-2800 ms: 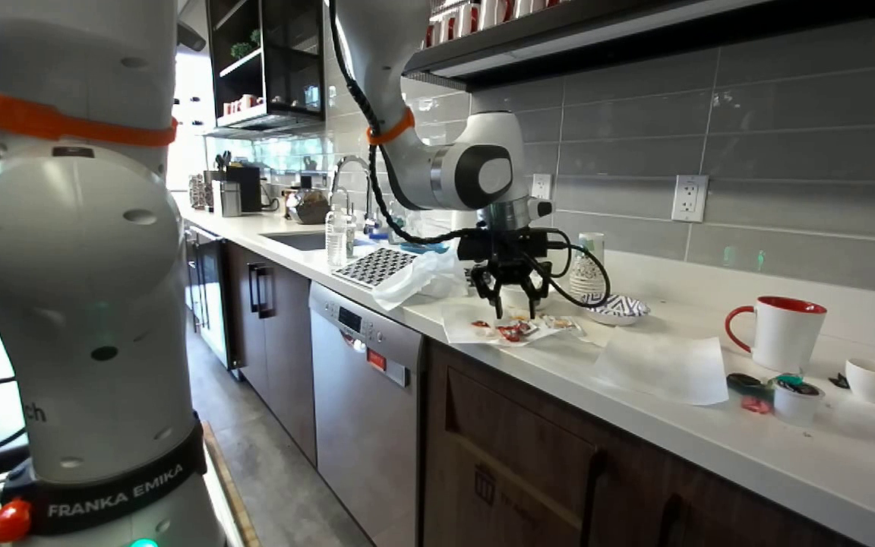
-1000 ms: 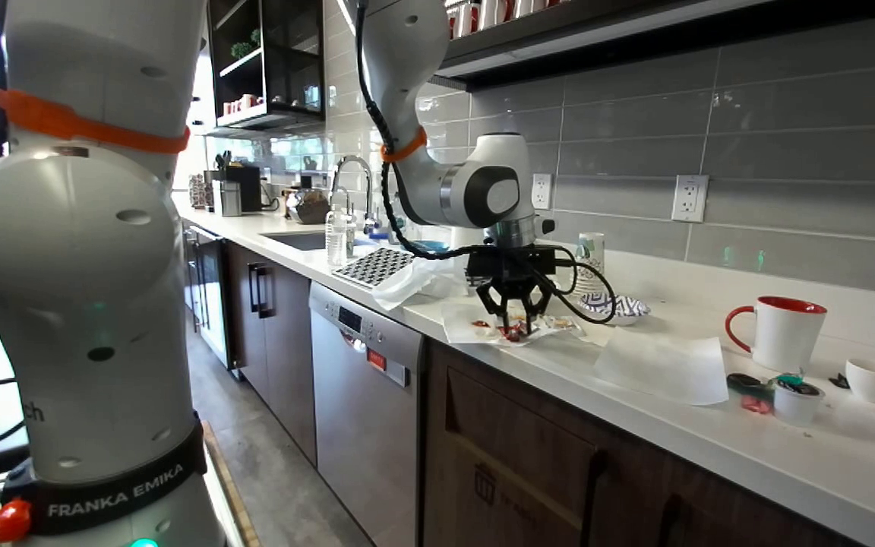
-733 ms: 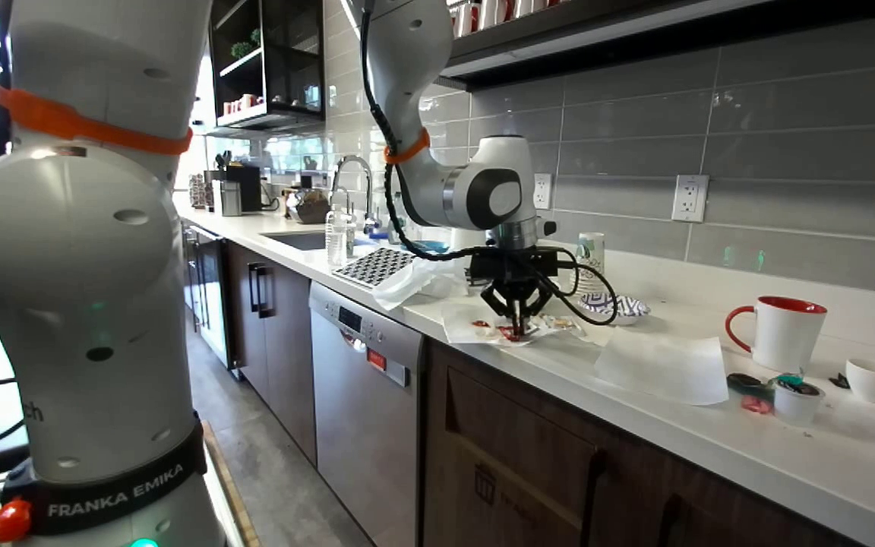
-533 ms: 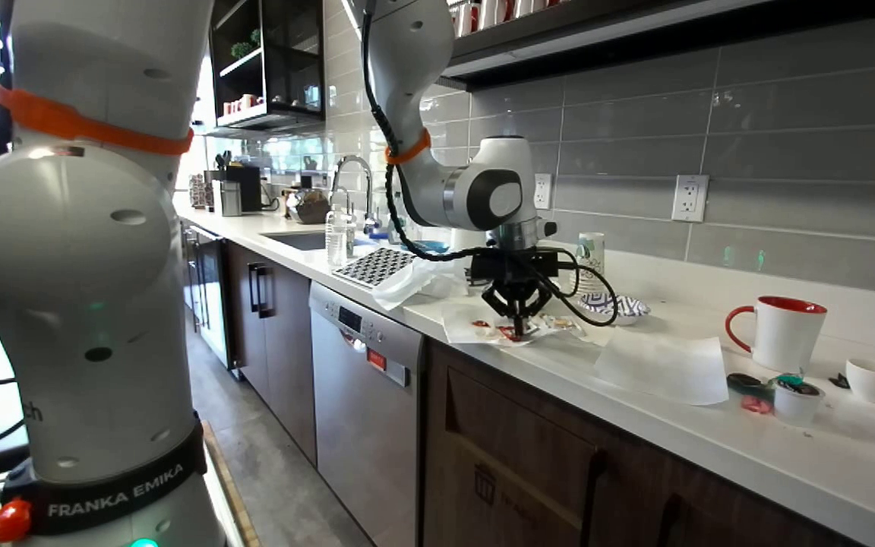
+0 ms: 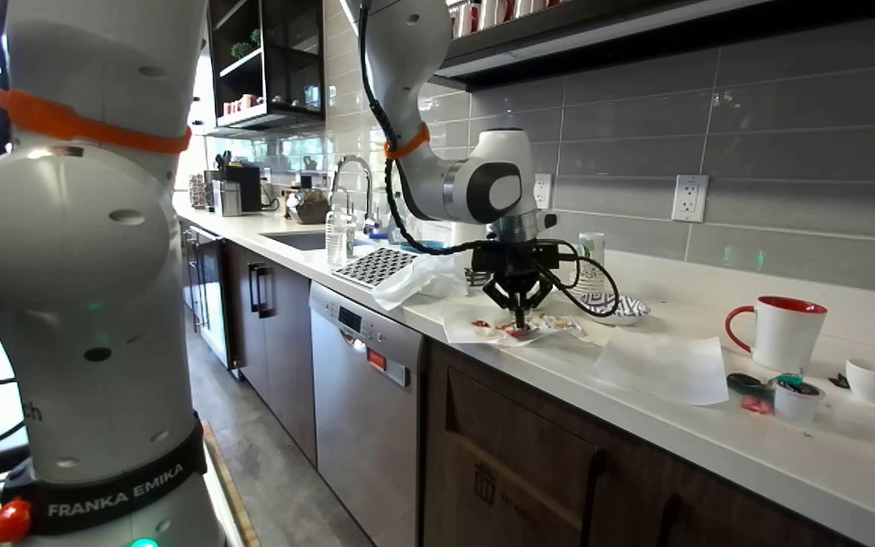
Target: Put the tomato sachet inside the bin
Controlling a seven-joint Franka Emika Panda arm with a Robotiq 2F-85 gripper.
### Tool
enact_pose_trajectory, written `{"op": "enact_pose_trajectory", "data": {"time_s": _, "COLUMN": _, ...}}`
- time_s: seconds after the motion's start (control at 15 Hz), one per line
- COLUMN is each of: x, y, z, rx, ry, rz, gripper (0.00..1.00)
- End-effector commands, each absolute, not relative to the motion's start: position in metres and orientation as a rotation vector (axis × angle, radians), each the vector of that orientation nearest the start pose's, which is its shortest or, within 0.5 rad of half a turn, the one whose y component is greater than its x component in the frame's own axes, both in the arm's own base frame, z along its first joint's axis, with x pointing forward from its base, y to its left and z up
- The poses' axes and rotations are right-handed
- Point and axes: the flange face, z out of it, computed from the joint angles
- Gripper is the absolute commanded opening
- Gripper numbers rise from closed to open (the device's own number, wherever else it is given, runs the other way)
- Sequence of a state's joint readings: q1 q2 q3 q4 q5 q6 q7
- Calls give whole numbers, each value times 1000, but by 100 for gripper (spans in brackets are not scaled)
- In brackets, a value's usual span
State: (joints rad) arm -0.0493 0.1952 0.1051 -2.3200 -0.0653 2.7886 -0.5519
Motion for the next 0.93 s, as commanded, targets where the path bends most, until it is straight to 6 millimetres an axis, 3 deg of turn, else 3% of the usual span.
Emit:
{"op": "enact_pose_trajectory", "data": {"time_s": 0.0, "x": 534, "y": 38, "z": 303, "rx": -3020, "ry": -1037, "rz": -474, "gripper": 0}}
{"op": "enact_pose_trajectory", "data": {"time_s": 0.53, "x": 479, "y": 46, "z": 332, "rx": -3042, "ry": -1058, "rz": -490, "gripper": 0}}
{"op": "enact_pose_trajectory", "data": {"time_s": 0.87, "x": 429, "y": 42, "z": 329, "rx": -3043, "ry": -1048, "rz": -394, "gripper": 0}}
